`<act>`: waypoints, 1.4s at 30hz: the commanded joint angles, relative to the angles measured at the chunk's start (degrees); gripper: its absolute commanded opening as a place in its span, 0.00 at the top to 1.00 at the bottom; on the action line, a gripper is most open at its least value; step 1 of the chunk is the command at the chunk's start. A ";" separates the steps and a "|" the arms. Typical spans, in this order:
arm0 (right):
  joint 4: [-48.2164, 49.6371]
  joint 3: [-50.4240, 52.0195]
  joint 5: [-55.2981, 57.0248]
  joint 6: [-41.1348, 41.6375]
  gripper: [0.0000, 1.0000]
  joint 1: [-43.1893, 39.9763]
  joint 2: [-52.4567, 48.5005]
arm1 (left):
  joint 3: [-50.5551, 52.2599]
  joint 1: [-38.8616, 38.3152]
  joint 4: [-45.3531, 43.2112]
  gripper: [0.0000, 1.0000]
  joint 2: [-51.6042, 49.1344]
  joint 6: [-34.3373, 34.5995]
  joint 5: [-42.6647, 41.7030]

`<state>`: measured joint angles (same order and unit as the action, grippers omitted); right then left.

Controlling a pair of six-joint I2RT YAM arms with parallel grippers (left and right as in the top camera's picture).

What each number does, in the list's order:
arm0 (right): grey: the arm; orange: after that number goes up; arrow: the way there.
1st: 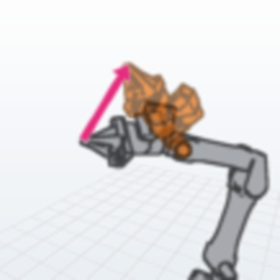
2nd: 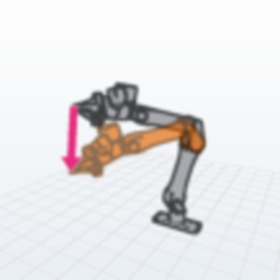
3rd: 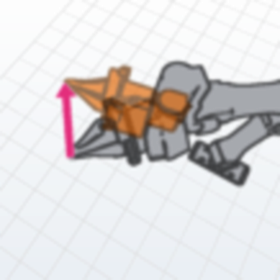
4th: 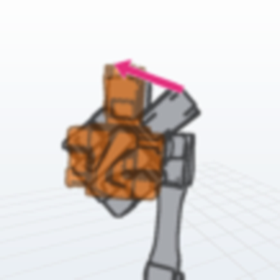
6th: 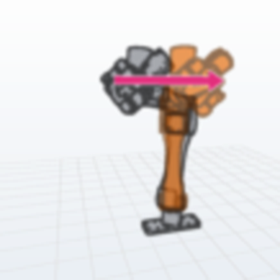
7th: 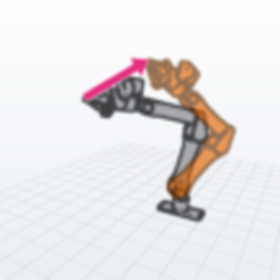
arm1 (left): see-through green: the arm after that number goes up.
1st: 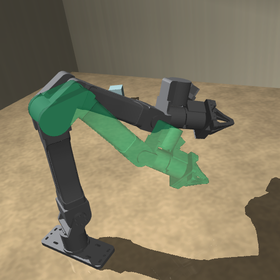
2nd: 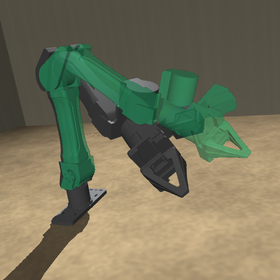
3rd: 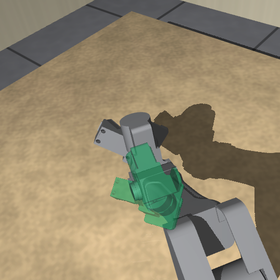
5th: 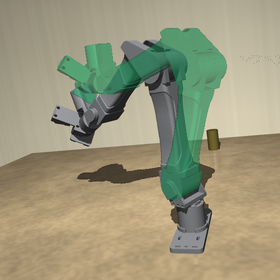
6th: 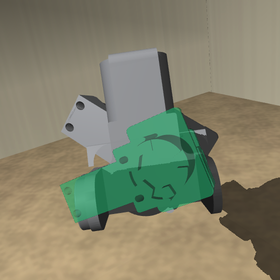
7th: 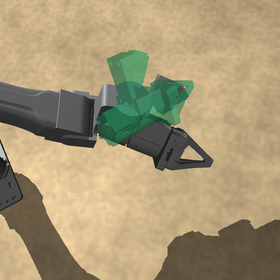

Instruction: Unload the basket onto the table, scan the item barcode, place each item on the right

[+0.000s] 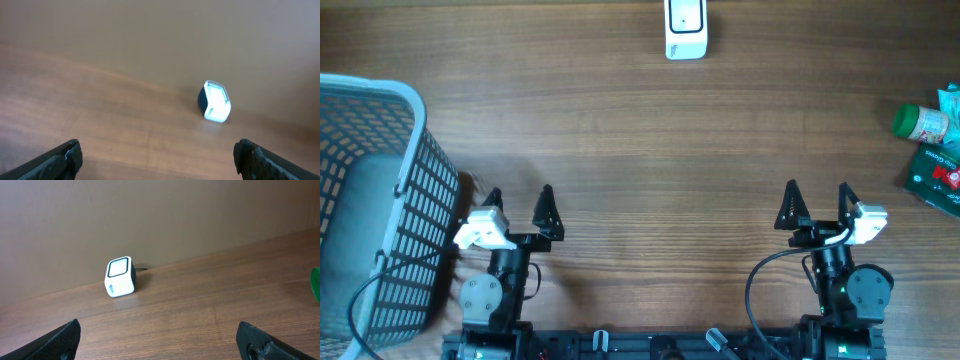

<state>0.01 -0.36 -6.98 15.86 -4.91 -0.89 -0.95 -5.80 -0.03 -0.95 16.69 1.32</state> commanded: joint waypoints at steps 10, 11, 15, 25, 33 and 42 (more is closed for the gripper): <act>0.28 0.07 0.98 0.81 0.00 0.28 0.46 | 0.61 0.46 4.39 0.00 0.74 -5.81 -2.34; 0.28 0.07 0.98 0.83 0.00 0.28 0.46 | 0.61 0.46 4.39 0.00 0.74 -5.81 -2.34; 0.28 0.07 1.01 0.79 0.00 0.28 0.46 | 0.61 0.46 4.39 0.00 0.72 -5.81 -2.34; 0.28 0.07 0.98 0.81 0.00 0.28 0.46 | 0.61 0.46 4.39 0.00 0.68 -5.81 -2.34; 0.28 0.07 1.01 0.81 0.00 0.28 0.46 | 0.61 0.46 4.39 0.00 0.68 -5.81 -2.34; 0.28 0.07 0.98 0.81 0.00 0.28 0.46 | 0.61 0.46 4.39 0.00 0.68 -5.81 -2.34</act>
